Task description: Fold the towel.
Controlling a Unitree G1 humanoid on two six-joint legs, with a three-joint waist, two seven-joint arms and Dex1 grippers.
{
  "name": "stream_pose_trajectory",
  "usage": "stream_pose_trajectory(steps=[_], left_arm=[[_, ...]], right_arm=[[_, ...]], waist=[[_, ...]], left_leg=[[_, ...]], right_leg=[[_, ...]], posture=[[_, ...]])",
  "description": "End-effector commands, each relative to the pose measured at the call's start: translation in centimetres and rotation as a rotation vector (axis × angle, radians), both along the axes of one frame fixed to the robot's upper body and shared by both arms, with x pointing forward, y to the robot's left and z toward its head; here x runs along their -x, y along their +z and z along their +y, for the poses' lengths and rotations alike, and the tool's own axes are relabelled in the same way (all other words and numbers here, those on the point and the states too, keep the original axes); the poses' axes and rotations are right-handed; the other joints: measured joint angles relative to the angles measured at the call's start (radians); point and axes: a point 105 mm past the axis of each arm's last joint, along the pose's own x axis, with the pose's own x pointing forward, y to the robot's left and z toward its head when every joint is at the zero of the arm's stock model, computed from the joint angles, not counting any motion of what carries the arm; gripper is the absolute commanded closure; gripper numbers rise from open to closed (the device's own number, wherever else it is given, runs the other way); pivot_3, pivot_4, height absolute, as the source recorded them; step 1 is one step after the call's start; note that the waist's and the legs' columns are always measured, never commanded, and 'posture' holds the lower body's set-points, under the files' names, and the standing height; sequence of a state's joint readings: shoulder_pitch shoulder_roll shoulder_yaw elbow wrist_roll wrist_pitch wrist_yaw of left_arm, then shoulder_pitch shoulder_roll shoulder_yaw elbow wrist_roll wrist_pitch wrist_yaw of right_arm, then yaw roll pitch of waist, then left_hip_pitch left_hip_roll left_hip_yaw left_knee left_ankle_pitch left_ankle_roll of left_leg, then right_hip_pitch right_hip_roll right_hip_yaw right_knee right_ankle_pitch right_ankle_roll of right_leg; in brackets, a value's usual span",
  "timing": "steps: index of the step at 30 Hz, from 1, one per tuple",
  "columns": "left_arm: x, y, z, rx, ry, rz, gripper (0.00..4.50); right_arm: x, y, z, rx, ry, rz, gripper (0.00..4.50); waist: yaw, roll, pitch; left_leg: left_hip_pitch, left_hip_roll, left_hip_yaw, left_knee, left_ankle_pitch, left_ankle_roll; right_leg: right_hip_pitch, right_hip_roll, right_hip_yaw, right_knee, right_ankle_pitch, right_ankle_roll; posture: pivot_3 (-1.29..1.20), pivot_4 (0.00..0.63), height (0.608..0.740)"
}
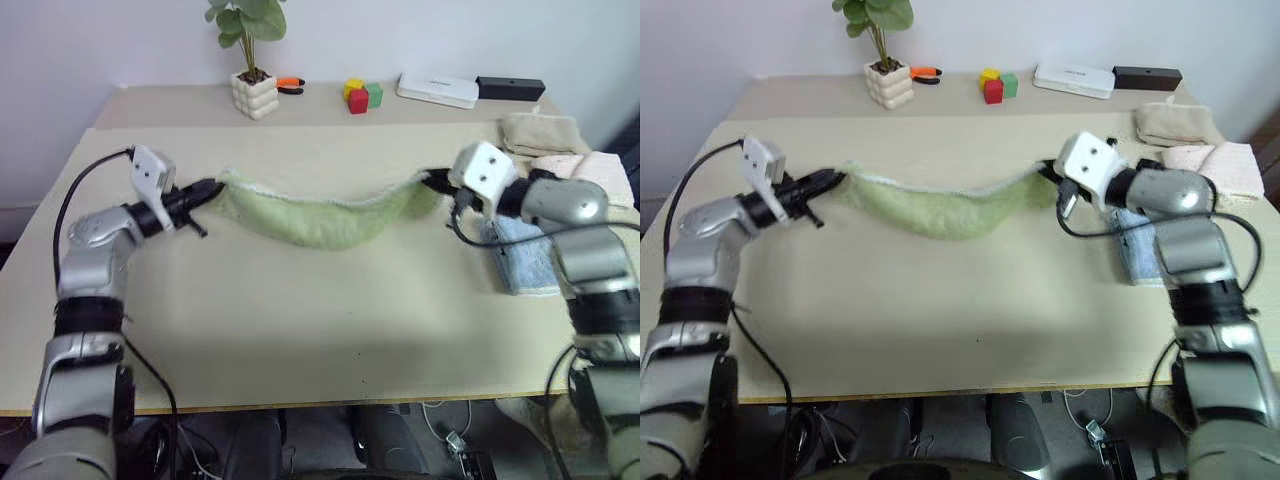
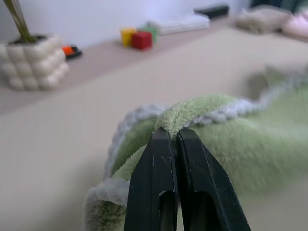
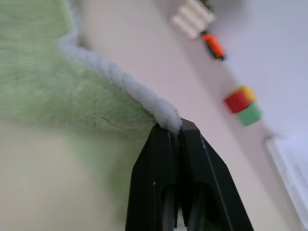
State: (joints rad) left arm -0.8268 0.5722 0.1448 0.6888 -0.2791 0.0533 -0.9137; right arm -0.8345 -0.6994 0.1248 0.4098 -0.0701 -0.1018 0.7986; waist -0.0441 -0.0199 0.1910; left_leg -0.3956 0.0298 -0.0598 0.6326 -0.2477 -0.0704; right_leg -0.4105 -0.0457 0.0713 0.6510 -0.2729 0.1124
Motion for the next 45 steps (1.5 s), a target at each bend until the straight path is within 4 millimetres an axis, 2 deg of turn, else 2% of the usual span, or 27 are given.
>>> stream_pose_trajectory(steps=[1, 4, 5, 8, 10, 11, 14, 16, 18, 19, 21, 25, 28, 33, 43, 45], left_arm=[[-2.4, 4.1, 1.1, -0.056, 0.143, -0.15, 4.5], [-3.6, 9.3, 1.8, -0.046, 0.268, -0.271, 4.5], [-3.7, 10.3, 1.9, -0.044, 0.29, -0.291, 4.5], [-3.6, 11.9, 2.4, -0.078, 0.317, -0.335, 4.5], [-3.2, 12.0, 2.8, -0.131, 0.302, -0.349, 4.5], [-3.1, 11.8, 2.9, -0.146, 0.292, -0.348, 4.5], [-2.1, 8.9, 2.8, -0.241, 0.155, -0.299, 4.5], [-1.2, 6.4, 3.0, -0.269, 0.055, -0.24, 4.5], [-0.2, 4.8, 3.1, -0.299, -0.027, -0.217, 4.5], [0.2, 4.2, 3.2, -0.31, -0.053, -0.198, 4.5], [1.2, 2.8, 3.3, -0.34, -0.124, -0.162, 4.5], [4.5, -2.8, 4.6, -0.489, -0.299, 0.035, 4.5], [6.4, -4.8, 5.6, -0.493, -0.353, 0.146, 4.5], [9.1, -6.3, 6.9, -0.5, -0.394, 0.25, 4.5], [14.3, -6.5, 6.9, -0.47, -0.423, 0.34, 4.5], [15.6, -6.9, 7.1, -0.462, -0.422, 0.372, 4.5]], right_arm=[[-3.0, 3.3, -1.2, 0.055, -0.124, -0.192, 4.43], [-4.5, 8.8, -1.9, 0.025, -0.259, -0.414, 4.43], [-4.6, 10.1, -2.1, 0.014, -0.286, -0.47, 4.43], [-4.0, 12.8, -2.4, -0.049, -0.295, -0.573, 4.43], [-3.4, 13.0, -2.0, -0.105, -0.231, -0.572, 4.43], [-3.2, 12.7, -1.7, -0.12, -0.194, -0.555, 4.43], [-1.7, 8.1, -0.5, -0.055, -0.019, -0.423, 4.43], [-0.5, 4.8, -1.0, -0.03, 0.016, -0.324, 4.43], [1.3, 1.5, -1.7, 0.005, 0.049, -0.19, 4.43], [2.2, 0.5, -1.9, 0.024, 0.062, -0.146, 4.43], [3.8, -0.9, -2.1, 0.028, 0.078, -0.076, 4.43], [7.2, -4.2, -2.5, 0.075, 0.104, 0.075, 4.43], [8.6, -5.3, -2.8, 0.091, 0.098, 0.132, 4.43], [10.2, -6.7, -2.9, 0.124, 0.115, 0.199, 4.43], [15.1, -10.6, -5.3, 0.325, 0.187, 0.442, 4.43], [16.3, -10.8, -5.1, 0.309, 0.207, 0.497, 4.43]], waist=[[-0.001, 0.0, 0.001], [-0.001, 0.0, 0.001], [-0.001, 0.0, 0.001], [-0.004, 0.0, 0.002], [-0.009, 0.0, 0.002], [-0.012, 0.0, 0.002], [-0.02, 0.0, 0.001], [-0.021, 0.0, 0.001], [-0.02, 0.002, 0.003], [-0.019, 0.004, 0.004], [-0.021, 0.004, 0.005], [-0.03, 0.004, 0.005], [-0.028, 0.004, 0.004], [-0.02, 0.004, 0.005], [0.0, 0.004, 0.005], [0.0, 0.004, 0.005]], left_leg=[[-0.001, 0.0, 0.0, 0.0, 0.0, -0.001], [-0.006, 0.0, 0.0, -0.002, 0.0, -0.001], [-0.012, -0.001, 0.0, -0.002, 0.0, -0.001], [-0.019, -0.001, 0.001, -0.004, 0.003, -0.006], [-0.019, 0.0, 0.001, -0.006, 0.003, -0.006], [-0.019, 0.0, 0.002, -0.007, 0.003, -0.006], [-0.019, 0.0, 0.001, -0.006, 0.003, -0.006], [-0.018, -0.001, 0.001, -0.004, 0.003, -0.006], [-0.016, -0.001, 0.001, -0.002, 0.002, -0.004], [-0.016, -0.001, 0.001, -0.001, 0.001, -0.002], [-0.016, -0.001, 0.0, 0.001, 0.002, -0.003], [-0.011, 0.0, 0.0, 0.004, 0.002, -0.003], [-0.005, 0.001, 0.001, 0.003, 0.002, -0.003], [-0.007, 0.001, 0.0, 0.006, 0.002, -0.003], [-0.008, 0.001, 0.001, 0.01, 0.0, 0.0], [-0.008, 0.001, 0.001, 0.011, 0.0, 0.001]], right_leg=[[-0.001, 0.0, 0.0, 0.0, 0.0, 0.0], [-0.007, -0.001, 0.0, -0.002, 0.0, 0.0], [-0.014, -0.001, 0.0, -0.001, 0.0, 0.0], [-0.021, -0.001, 0.0, -0.001, 0.0, 0.0], [-0.021, -0.001, 0.0, -0.001, 0.0, 0.0], [-0.021, -0.001, 0.0, -0.001, 0.0, 0.0], [-0.02, -0.001, -0.001, -0.001, 0.0, 0.001], [-0.017, -0.001, -0.001, -0.002, 0.0, 0.001], [-0.015, -0.002, -0.002, -0.001, 0.0, 0.001], [-0.015, -0.002, -0.002, 0.0, 0.0, 0.001], [-0.016, -0.001, -0.001, 0.004, 0.0, 0.001], [-0.015, 0.001, 0.001, 0.013, 0.0, 0.001], [-0.011, 0.002, 0.002, 0.014, -0.001, -0.001], [-0.01, 0.002, 0.001, 0.014, -0.001, 0.0], [-0.009, 0.001, 0.001, 0.014, -0.001, 0.0], [-0.009, 0.001, 0.001, 0.014, -0.001, 0.0]], posture=[[0.0, 0.15, 0.74], [0.0, 0.15, 0.74], [0.0, 0.15, 0.74], [0.0, 0.15, 0.74], [0.0, 0.15, 0.74], [0.0, 0.15, 0.74], [0.0, 0.15, 0.74], [0.0, 0.15, 0.74], [0.0, 0.15, 0.74], [0.0, 0.15, 0.74], [0.0, 0.15, 0.74], [0.0, 0.15, 0.74], [0.0, 0.15, 0.74], [0.0, 0.15, 0.74], [0.0, 0.15, 0.74], [0.0, 0.15, 0.74]])
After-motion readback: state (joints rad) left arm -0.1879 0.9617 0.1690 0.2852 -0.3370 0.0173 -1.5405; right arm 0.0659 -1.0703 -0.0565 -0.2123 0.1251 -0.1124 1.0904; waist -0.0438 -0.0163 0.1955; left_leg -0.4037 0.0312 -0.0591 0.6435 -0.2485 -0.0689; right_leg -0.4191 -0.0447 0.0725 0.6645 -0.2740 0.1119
